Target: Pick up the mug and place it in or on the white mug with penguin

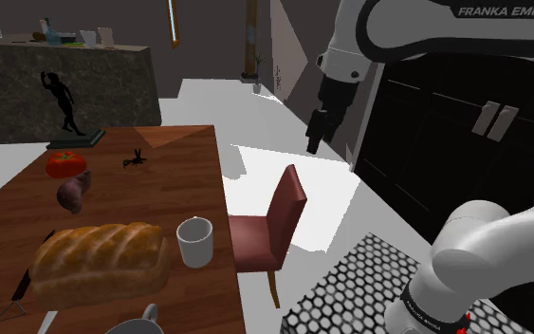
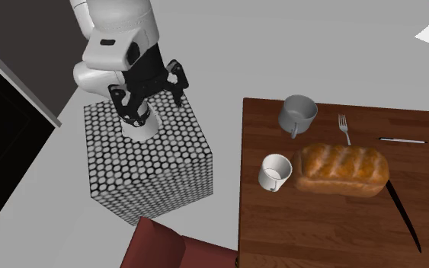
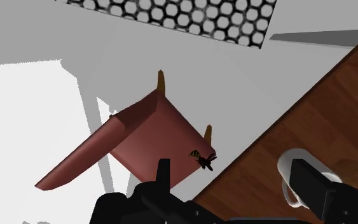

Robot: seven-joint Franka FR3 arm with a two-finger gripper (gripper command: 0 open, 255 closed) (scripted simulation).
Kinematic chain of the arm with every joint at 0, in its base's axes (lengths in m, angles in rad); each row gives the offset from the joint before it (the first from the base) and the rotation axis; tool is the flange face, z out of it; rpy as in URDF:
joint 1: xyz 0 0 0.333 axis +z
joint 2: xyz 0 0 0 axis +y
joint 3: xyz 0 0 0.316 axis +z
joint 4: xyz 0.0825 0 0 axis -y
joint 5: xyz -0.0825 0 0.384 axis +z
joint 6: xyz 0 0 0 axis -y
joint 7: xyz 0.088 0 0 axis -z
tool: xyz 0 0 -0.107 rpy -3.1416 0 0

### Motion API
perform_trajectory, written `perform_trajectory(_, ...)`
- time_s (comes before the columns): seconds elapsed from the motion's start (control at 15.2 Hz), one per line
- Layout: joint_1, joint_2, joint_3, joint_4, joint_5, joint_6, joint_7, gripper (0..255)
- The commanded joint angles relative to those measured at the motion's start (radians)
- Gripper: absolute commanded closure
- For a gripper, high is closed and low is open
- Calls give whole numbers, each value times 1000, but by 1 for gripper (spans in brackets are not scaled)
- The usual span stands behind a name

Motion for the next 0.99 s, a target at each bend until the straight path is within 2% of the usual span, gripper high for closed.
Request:
perform_trajectory(0.0,10,37,42,-13,15,54,31,0)
perform_trajectory(0.53,32,228,209,11,35,233,164,0)
perform_trajectory(0.92,28,417,336,79,-14,352,288,0)
